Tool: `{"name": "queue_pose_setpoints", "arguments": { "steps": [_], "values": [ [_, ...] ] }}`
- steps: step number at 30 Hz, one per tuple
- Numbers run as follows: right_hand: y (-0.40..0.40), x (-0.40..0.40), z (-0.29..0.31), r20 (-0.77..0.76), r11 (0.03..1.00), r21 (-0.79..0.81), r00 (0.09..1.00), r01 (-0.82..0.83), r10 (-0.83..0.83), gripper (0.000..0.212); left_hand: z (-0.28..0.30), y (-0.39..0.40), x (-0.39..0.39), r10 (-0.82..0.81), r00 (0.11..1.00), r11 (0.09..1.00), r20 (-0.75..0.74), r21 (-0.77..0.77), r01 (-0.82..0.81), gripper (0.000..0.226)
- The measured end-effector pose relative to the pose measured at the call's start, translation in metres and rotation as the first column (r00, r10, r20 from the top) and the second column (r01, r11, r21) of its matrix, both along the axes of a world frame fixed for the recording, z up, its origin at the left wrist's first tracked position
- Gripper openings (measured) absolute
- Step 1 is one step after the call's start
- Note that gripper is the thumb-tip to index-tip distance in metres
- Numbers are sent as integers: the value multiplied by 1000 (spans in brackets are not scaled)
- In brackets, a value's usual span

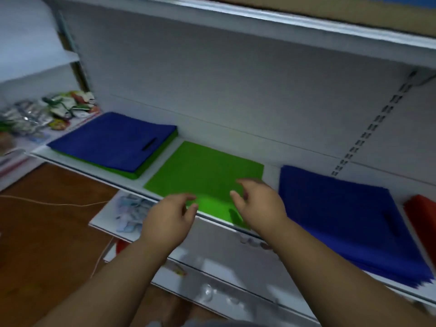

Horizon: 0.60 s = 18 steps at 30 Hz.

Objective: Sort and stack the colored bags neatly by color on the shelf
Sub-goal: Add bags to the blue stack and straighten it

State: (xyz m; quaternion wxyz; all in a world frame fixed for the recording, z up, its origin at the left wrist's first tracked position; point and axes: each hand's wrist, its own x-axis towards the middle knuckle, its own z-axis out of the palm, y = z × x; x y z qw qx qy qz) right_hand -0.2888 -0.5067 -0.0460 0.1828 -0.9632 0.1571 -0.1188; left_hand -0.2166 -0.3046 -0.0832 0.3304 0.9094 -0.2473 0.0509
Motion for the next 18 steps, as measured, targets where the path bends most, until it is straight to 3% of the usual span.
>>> {"name": "queue_pose_setpoints", "arguments": {
  "steps": [5, 11, 15, 18],
  "values": [
    [106, 99, 3, -35, 984, 15, 984, -176, 176, 48, 6, 99, 79, 92, 994, 996, -59, 7, -92, 27],
    [192, 187, -1, -201, 978, 71, 957, -197, 208, 62, 11, 184, 137, 133, 976, 991, -174, 28, -130, 28],
    [217, 218, -11, -340, 988, 70, 928, -138, 154, 60, 7, 205, 158, 116, 936, 988, -333, -58, -143, 31],
    [223, 224, -19, -394, 990, 106, 911, -88, 123, 53, 5, 211, 166, 56, 829, 935, -556, -261, -238, 36]
  ]
}}
